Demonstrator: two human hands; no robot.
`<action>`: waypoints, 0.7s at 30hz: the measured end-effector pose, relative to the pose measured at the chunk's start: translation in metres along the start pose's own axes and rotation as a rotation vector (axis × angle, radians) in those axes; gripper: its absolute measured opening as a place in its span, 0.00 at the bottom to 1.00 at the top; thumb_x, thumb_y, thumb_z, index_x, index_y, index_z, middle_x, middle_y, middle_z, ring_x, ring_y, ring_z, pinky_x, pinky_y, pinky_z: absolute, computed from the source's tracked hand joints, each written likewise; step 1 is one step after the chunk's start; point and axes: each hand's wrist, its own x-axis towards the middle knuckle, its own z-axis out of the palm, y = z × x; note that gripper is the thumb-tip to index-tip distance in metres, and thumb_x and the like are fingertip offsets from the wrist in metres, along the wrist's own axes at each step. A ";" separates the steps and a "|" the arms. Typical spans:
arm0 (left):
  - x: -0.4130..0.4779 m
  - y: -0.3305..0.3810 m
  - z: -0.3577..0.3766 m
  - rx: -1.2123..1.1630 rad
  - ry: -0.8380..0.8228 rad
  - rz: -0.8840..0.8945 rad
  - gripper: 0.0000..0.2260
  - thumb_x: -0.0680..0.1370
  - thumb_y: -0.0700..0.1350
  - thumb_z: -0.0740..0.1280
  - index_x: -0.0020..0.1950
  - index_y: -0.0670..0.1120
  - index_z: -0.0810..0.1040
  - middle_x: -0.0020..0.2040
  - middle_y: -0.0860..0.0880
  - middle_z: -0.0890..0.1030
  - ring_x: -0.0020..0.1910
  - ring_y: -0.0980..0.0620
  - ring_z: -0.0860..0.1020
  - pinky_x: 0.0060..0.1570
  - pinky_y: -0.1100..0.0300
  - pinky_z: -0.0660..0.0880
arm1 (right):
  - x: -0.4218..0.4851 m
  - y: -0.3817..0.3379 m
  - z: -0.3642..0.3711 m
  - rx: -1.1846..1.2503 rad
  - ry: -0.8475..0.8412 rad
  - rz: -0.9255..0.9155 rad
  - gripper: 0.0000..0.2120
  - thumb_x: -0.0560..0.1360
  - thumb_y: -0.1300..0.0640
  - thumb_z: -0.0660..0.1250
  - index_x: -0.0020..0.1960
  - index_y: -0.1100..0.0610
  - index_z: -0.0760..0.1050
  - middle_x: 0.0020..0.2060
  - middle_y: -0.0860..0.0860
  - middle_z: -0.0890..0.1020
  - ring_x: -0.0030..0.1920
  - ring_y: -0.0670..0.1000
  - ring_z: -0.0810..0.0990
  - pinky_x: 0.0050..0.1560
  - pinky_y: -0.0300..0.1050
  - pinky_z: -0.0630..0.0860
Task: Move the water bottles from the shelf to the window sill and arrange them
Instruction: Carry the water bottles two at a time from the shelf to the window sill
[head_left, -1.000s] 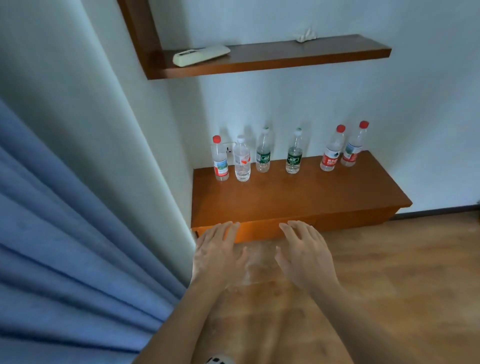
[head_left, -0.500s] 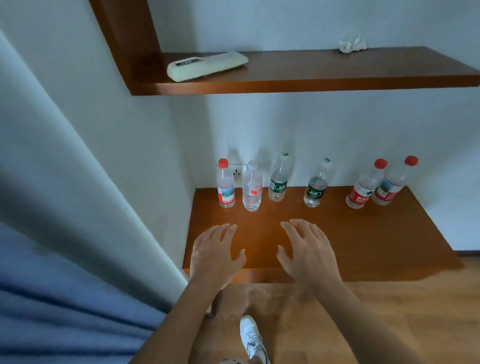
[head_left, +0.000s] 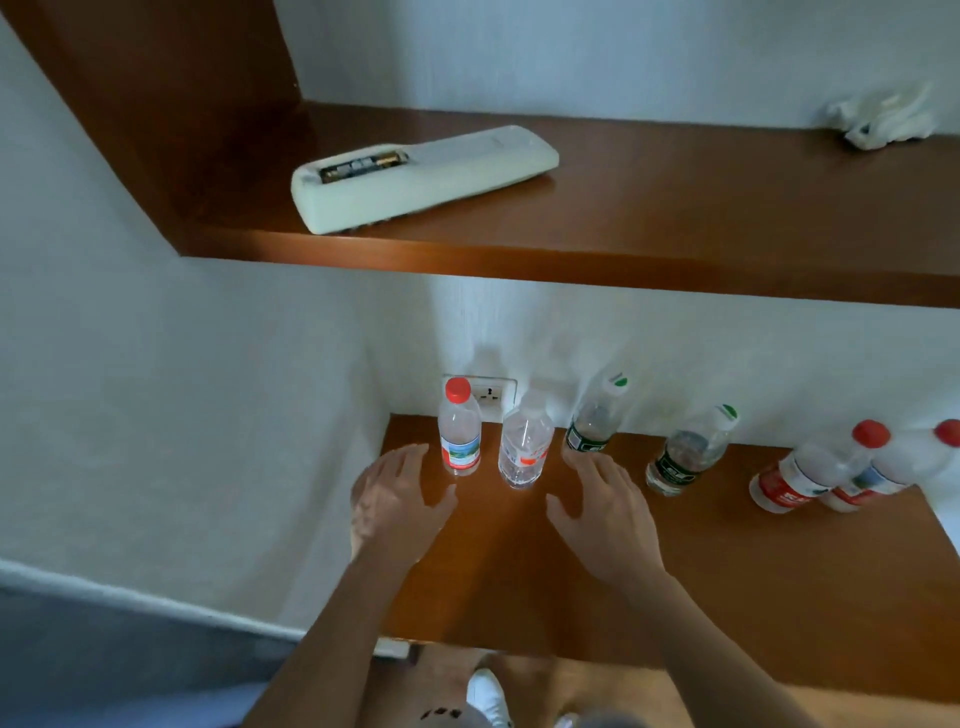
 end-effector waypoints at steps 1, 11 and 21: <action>0.009 0.000 0.001 -0.034 -0.029 -0.069 0.32 0.74 0.66 0.64 0.74 0.54 0.65 0.73 0.51 0.71 0.71 0.48 0.69 0.68 0.48 0.68 | 0.007 0.002 0.006 0.031 -0.028 0.034 0.30 0.75 0.40 0.67 0.73 0.51 0.67 0.67 0.49 0.76 0.67 0.51 0.75 0.66 0.51 0.75; 0.065 -0.004 0.029 -0.562 -0.147 -0.257 0.40 0.68 0.55 0.78 0.75 0.54 0.63 0.74 0.51 0.69 0.71 0.50 0.68 0.66 0.49 0.70 | 0.064 -0.016 0.058 0.482 -0.036 0.267 0.50 0.64 0.43 0.81 0.77 0.55 0.60 0.73 0.53 0.71 0.73 0.54 0.69 0.71 0.47 0.66; 0.103 0.014 0.053 -0.696 -0.240 -0.182 0.39 0.64 0.52 0.81 0.71 0.56 0.65 0.63 0.54 0.74 0.63 0.50 0.73 0.62 0.48 0.76 | 0.094 -0.024 0.095 0.628 0.032 0.346 0.39 0.62 0.53 0.84 0.67 0.57 0.70 0.55 0.45 0.74 0.58 0.45 0.72 0.60 0.36 0.69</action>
